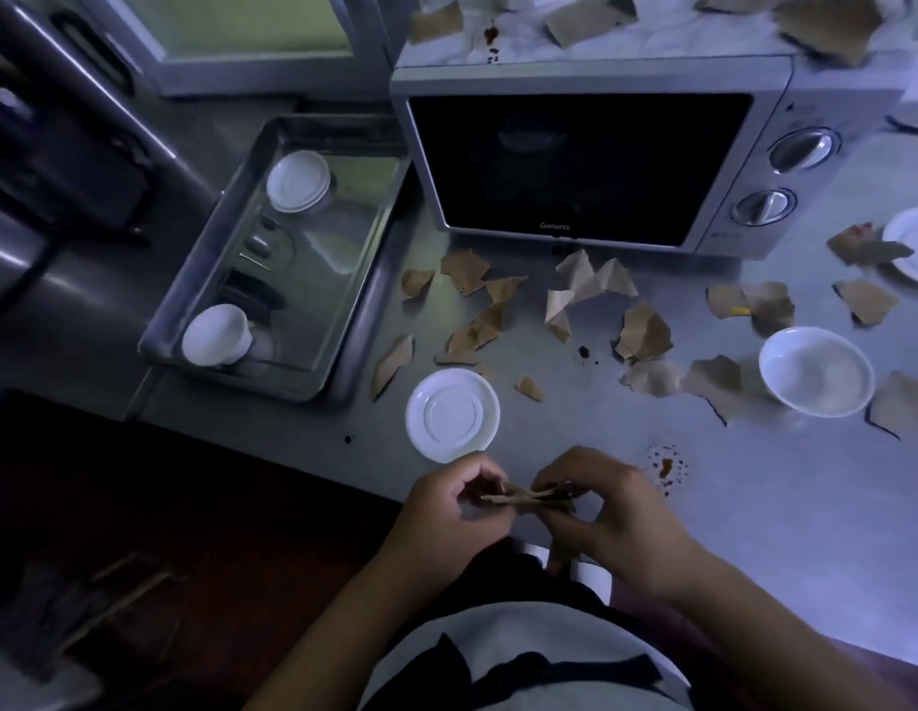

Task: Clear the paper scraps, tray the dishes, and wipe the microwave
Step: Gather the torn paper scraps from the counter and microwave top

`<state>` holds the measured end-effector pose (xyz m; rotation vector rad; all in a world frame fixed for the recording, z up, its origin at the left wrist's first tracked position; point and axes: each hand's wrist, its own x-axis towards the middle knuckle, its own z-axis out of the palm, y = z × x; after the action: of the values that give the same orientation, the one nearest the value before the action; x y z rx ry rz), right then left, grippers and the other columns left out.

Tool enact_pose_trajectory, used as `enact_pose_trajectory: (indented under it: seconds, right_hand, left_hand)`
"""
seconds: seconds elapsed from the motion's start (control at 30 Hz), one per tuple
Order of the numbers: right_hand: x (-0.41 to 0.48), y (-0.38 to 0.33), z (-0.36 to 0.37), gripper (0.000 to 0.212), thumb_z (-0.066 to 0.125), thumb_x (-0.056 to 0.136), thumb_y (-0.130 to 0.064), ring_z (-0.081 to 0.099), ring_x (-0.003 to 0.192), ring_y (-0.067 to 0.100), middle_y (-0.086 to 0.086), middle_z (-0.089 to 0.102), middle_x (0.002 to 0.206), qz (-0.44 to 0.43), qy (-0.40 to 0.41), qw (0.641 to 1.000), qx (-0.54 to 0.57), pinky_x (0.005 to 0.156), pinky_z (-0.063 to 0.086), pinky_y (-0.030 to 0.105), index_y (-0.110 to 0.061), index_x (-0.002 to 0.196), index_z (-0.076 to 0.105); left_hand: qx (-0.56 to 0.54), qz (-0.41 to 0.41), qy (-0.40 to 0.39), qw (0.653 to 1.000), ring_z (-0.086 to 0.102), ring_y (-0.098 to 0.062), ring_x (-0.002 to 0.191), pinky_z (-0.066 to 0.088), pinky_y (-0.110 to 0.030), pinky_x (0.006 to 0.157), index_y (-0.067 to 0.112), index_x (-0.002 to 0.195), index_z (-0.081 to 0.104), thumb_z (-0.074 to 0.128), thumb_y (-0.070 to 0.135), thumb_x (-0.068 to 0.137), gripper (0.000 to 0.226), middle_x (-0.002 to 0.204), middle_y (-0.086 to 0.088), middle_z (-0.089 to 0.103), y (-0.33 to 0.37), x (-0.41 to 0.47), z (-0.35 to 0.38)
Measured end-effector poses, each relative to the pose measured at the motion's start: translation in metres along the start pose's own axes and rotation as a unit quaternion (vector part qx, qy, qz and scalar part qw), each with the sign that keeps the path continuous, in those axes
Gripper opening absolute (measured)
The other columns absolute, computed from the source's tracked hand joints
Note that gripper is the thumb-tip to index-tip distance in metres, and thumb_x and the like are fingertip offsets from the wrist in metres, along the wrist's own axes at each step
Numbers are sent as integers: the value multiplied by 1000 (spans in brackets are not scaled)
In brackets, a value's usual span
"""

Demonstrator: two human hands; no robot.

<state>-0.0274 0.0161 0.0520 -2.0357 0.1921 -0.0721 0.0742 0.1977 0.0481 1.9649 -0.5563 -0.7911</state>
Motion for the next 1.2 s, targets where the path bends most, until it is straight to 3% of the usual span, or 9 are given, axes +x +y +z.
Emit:
enact_pose_trajectory:
  seconds: [0.27,0.43,0.53,0.63,0.77,0.9,1.0,1.07,1.2]
  right_hand:
    - [24,-25,21,16,78,72,0,55,74,13,-6,62,79,-16,3,997,-81,70,45,31,-11,84,74]
    - [44,-39,47,19,78,73,4,60,74,16,-3,65,81,33,70,993,-94,67,52,36,-10,86,76]
    - [58,-44,67,18,76,76,5,66,74,23,1,65,84,98,121,986,-66,67,56,47,-9,87,75]
    - [69,-48,87,20,76,77,6,68,75,25,1,65,86,156,182,970,-44,72,56,49,-11,86,74]
    - [69,-54,107,20,75,80,6,70,74,28,0,66,88,217,240,946,-6,75,57,51,-13,88,74]
    - [61,-62,118,22,77,78,4,69,77,18,-7,67,87,241,273,931,-35,81,56,42,-15,90,75]
    - [55,-69,127,23,79,76,2,65,79,12,-10,67,83,255,317,913,-35,75,54,36,-19,84,74]
    - [50,-72,133,22,80,77,1,64,79,10,-9,67,82,267,330,905,-27,74,52,31,-20,83,73]
    - [44,-77,142,19,79,78,-1,63,82,9,-8,69,85,279,349,895,-20,76,51,28,-18,86,74]
  left_hand:
    - [-4,44,-17,999,64,-12,81,48,-15,77,23,81,63,73,9,80,17,79,5,68,-15,8,-33]
    - [-20,65,-119,991,66,-3,96,48,-12,84,34,95,69,76,38,81,16,97,14,72,-31,41,-80]
    - [-56,34,-73,995,68,-3,94,49,-14,82,36,95,70,74,45,80,17,97,14,73,-53,76,-123]
    - [79,-15,-15,997,67,-11,88,46,-21,74,29,92,68,73,26,84,10,88,11,70,-89,123,-159]
    - [296,8,-49,954,62,-24,102,48,-31,82,20,112,63,63,16,84,29,113,-2,64,-115,178,-172]
    - [404,29,-96,909,58,-36,111,51,-41,91,15,123,55,56,13,88,35,123,-14,55,-111,220,-165]
    - [448,21,-123,885,56,-38,116,49,-43,97,17,127,53,52,19,94,33,127,-16,51,-108,241,-163]
    - [463,26,-139,875,58,-37,111,49,-40,94,14,114,56,52,14,89,25,125,-15,49,-107,247,-162]
    - [487,49,-151,859,63,-33,91,46,-30,70,17,77,51,53,1,76,17,105,-11,61,-101,252,-166]
